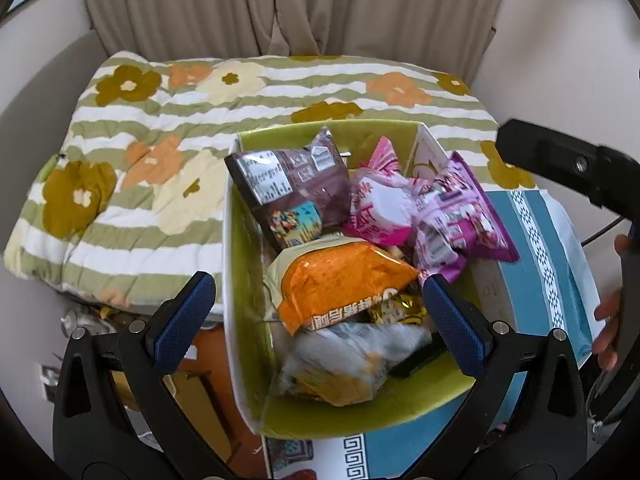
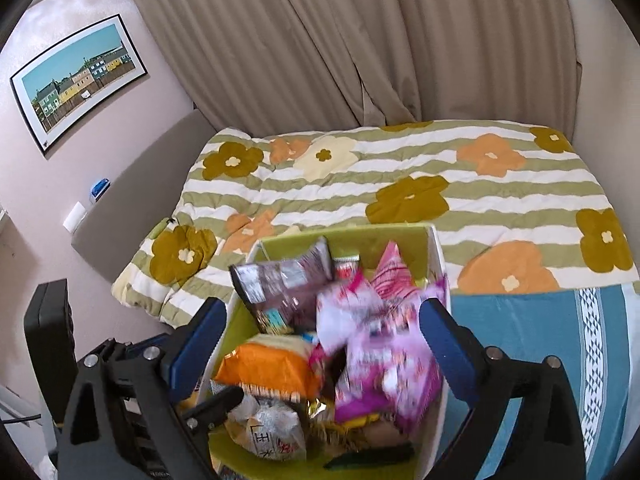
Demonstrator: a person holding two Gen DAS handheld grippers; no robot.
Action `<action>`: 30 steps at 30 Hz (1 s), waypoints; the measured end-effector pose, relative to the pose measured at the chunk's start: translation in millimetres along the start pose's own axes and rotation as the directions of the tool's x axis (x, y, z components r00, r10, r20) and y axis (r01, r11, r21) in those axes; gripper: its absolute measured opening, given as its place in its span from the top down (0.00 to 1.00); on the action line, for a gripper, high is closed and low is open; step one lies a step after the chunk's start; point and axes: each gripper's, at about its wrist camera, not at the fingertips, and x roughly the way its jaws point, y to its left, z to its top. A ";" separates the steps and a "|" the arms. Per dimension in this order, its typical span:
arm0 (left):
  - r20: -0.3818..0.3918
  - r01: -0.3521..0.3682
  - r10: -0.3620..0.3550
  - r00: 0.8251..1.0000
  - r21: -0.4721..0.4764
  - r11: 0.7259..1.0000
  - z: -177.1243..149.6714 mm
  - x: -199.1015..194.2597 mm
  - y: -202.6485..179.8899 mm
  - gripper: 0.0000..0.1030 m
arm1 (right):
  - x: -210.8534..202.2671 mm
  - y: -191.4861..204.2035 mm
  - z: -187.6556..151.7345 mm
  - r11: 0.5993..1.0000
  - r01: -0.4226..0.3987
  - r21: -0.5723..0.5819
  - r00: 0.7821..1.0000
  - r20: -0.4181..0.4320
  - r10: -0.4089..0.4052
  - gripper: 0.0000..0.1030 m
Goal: Organize snacks
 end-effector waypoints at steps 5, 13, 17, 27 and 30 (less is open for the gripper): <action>0.036 -0.025 0.026 0.999 -0.011 1.000 -15.5 -24.9 -18.9 0.00 | -23.4 -5.2 -12.6 1.000 -0.008 -0.010 1.000 0.014 0.008 0.07; 0.132 -0.044 0.042 0.990 0.011 0.999 -44.9 -83.6 -69.2 0.00 | -101.2 -14.9 -37.6 0.998 0.022 -0.064 0.993 0.114 -0.014 0.07; 0.194 -0.037 0.033 0.980 0.020 0.999 -67.9 -118.5 -98.2 0.00 | -146.1 -21.0 -58.6 0.994 0.075 -0.084 0.984 0.165 -0.061 0.07; 0.317 -0.032 0.030 0.948 0.001 0.999 -123.2 -182.0 -141.2 0.00 | -234.9 -40.2 -123.1 0.963 0.252 -0.093 0.941 0.258 -0.221 0.00; 0.337 -0.045 0.043 0.940 0.000 0.999 -133.6 -191.0 -147.7 0.00 | -248.9 -49.1 -137.5 0.950 0.305 -0.066 0.925 0.260 -0.279 0.00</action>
